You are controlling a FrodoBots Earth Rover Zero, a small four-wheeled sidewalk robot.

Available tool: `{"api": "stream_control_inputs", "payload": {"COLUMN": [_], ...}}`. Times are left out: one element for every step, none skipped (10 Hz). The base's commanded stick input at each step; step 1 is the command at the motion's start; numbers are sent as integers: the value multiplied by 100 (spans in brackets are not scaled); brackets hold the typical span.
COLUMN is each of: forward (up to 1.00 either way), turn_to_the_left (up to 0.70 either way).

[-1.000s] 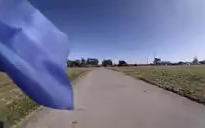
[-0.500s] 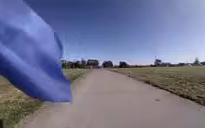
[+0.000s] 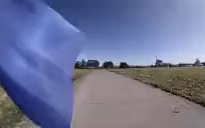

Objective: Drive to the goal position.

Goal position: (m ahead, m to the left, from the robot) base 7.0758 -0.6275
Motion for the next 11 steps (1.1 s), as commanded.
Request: {"api": "stream_control_inputs", "payload": {"forward": [100, 100, 100, 100, 100, 100, 100, 100, 100, 100, 100], "turn_to_the_left": [0, 0, 0, 0, 0, 0, 0, 0, 0, 0, 0]}}
